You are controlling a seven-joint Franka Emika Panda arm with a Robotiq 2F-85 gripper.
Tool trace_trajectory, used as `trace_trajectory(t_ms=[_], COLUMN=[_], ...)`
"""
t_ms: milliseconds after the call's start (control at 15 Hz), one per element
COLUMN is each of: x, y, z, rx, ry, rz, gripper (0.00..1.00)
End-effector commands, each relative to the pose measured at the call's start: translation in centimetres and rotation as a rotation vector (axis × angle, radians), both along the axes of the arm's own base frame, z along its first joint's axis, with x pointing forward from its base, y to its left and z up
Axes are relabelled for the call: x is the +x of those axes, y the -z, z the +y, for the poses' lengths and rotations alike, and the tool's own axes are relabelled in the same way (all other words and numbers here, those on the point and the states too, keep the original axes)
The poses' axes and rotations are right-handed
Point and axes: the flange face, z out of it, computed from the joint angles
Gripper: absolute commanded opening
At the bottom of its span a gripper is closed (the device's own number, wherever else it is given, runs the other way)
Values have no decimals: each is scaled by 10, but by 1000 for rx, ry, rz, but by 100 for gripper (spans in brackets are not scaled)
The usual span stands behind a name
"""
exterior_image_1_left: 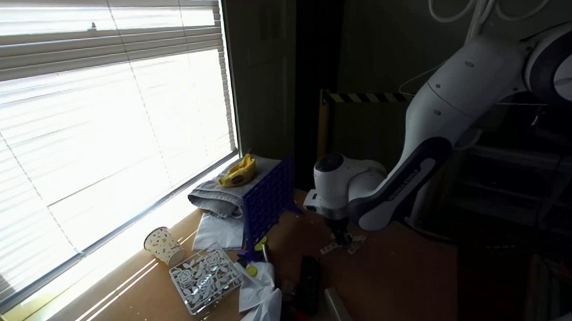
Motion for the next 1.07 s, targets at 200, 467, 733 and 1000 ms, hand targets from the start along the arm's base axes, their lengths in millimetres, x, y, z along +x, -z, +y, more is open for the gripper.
trace_trajectory(t_ms=[200, 467, 733, 1000], x=[-2, -8, -16, -18], y=[14, 1, -10, -17], z=[4, -2, -8, -16], rx=[-36, -31, -10, 6], ry=[-63, -70, -44, -15], rz=[20, 20, 0, -25], gripper=[0, 0, 0, 0])
